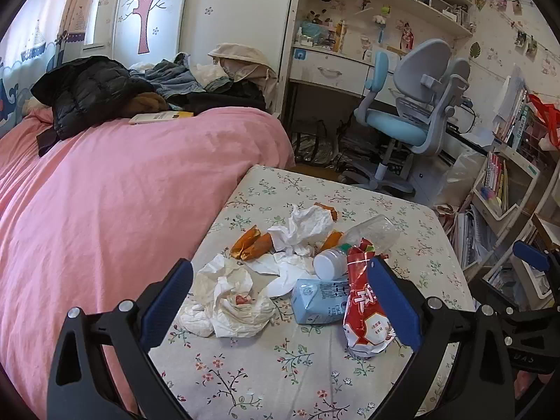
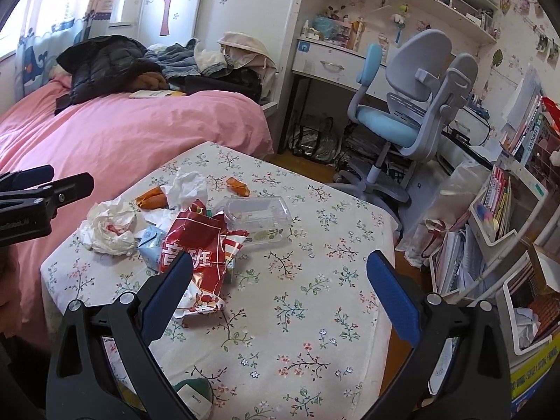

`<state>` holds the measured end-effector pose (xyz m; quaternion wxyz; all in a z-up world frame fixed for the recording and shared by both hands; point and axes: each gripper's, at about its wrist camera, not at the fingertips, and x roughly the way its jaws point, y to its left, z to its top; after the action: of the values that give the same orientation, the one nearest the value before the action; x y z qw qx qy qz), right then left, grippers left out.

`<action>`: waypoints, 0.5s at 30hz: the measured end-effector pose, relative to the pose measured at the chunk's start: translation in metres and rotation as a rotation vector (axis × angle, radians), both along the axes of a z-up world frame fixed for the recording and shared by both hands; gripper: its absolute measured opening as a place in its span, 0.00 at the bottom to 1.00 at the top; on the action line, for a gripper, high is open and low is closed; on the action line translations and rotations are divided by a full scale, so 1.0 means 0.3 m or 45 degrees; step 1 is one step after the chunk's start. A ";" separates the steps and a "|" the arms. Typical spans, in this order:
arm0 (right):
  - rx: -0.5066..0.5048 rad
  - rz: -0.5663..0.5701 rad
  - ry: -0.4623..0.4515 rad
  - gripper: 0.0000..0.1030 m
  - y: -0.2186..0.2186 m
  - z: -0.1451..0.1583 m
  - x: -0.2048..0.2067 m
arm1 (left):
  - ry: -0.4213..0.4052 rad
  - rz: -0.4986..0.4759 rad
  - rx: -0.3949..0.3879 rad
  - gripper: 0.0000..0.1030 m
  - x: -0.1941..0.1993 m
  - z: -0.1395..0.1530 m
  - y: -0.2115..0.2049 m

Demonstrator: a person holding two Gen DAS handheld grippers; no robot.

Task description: Collect trash

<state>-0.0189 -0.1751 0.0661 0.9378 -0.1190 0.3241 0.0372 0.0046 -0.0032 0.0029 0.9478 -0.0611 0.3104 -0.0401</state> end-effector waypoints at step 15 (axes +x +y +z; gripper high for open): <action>-0.009 0.027 0.020 0.93 0.010 -0.017 -0.007 | 0.017 0.014 0.001 0.92 0.010 0.000 0.002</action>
<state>-0.0210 -0.1722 0.0611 0.9344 -0.1254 0.3302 0.0469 0.0077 -0.0026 0.0028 0.9459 -0.0626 0.3164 -0.0342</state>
